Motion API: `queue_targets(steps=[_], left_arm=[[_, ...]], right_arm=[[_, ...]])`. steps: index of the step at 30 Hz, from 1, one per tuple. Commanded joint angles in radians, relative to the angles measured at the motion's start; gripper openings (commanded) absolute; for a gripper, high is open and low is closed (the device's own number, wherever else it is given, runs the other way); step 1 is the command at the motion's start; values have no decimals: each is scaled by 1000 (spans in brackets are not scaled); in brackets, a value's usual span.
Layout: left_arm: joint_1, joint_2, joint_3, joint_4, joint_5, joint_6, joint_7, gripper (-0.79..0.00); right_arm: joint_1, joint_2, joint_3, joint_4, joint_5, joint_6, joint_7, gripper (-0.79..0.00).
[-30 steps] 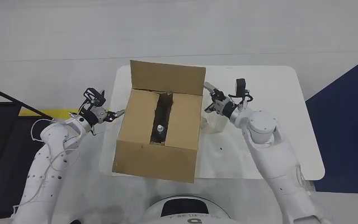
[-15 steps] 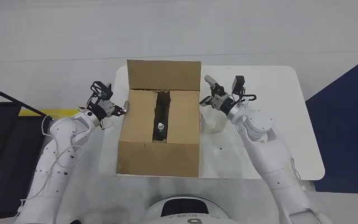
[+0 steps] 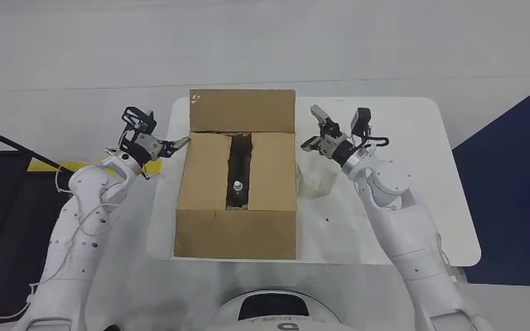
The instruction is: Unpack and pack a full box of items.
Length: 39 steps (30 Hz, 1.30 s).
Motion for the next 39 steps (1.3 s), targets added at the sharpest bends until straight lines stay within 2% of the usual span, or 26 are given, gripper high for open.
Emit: queue_targets(steps=[1,4,6,11,16,20,23,39], left_arm=[[23,6,-46,7,-28,-8,-1,0],[57,15,-91,27,-18,-11,-21,0],[69,18,-88,45,20,-12,-35,0],[63,11,-15,84,78,-21,-28,0],[28,-7,58,95,41,17,-51,0],[-10,-19,100,116,7,32,-74,-200],[-26,-22,118,121,17,19,-75,-252],[-129,-44,213,94,22,7,-104,-197]], right_arm=[[-8,1,5,-9,-1,-2,-1,0],[-17,3,9,-19,-3,-2,3,0],[-17,3,4,-21,-13,9,7,0],[-6,1,-21,-10,-35,25,-8,0],[11,-4,-45,18,-32,22,-13,0],[30,-9,-71,54,-30,18,-14,0],[33,-12,-76,68,-22,11,-16,0],[-2,-7,-46,21,-22,16,-33,0]])
